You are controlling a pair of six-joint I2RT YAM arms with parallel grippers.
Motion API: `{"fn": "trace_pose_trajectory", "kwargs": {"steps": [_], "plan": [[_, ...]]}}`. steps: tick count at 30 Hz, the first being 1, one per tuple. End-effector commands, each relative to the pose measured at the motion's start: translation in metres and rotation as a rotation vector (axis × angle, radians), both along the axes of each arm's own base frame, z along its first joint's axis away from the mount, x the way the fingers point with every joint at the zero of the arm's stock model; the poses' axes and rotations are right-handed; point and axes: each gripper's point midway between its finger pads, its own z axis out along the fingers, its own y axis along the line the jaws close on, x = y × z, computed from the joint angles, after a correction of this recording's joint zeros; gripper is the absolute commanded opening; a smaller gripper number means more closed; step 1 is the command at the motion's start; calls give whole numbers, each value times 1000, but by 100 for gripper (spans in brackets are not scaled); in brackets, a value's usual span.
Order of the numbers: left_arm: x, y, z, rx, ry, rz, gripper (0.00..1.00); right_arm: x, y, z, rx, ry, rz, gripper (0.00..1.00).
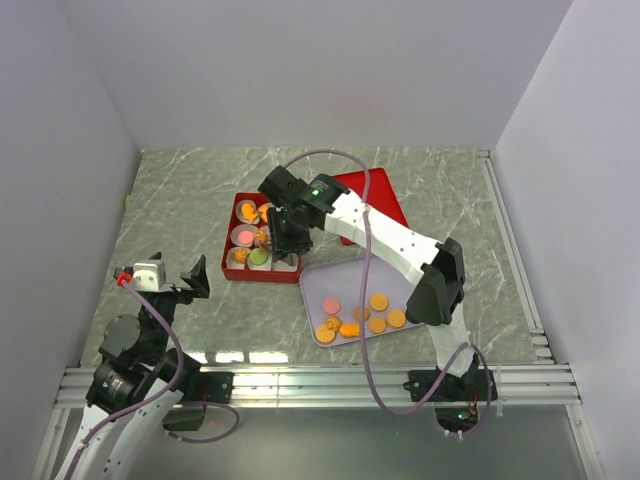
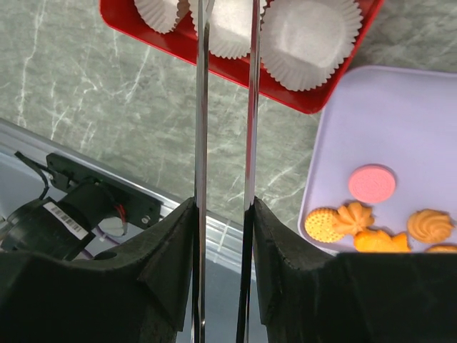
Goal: Pack the cookies
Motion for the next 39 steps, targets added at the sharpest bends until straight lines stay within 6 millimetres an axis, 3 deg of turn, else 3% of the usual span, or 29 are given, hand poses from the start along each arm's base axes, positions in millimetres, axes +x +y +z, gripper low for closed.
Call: {"fn": "trace_pose_trajectory", "kwargs": {"steps": [1, 8, 9, 11, 12, 14, 15, 17, 18, 22, 25, 39], "plan": [[-2, 1, 9, -14, -41, -3, 99, -3, -17, 50, 56, -96, -19, 42], [-2, 1, 9, -15, -41, -2, 99, -16, -48, 82, 75, -152, -56, 42], [-2, 1, 9, -15, -41, -2, 99, -18, -56, 76, 53, -146, -68, 42], [-2, 1, 9, -15, -41, 0, 99, -26, -70, 85, 66, -163, -81, 42], [-2, 1, 9, -15, -41, -2, 99, -31, -77, 73, 39, -147, -88, 42], [-3, 1, 9, -14, -40, 0, 99, -40, -92, 77, 52, -160, -101, 42], [-3, 2, 9, -18, -42, 1, 100, -46, -102, 61, 17, -137, -113, 42], [-3, 3, 10, -19, -43, 6, 99, -57, -115, 62, 34, -138, -125, 42], [-3, 3, 10, -19, -44, 4, 99, -63, -123, 48, 5, -116, -131, 42], [-3, 3, 10, -19, -44, 4, 99, -83, -142, 39, 25, -88, -147, 42], [-3, 2, 10, -18, -43, 4, 99, -94, -148, 29, 24, -63, -148, 42], [-5, 3, 11, -22, -50, 3, 100, -131, -142, -3, -90, 6, -89, 49]]}}
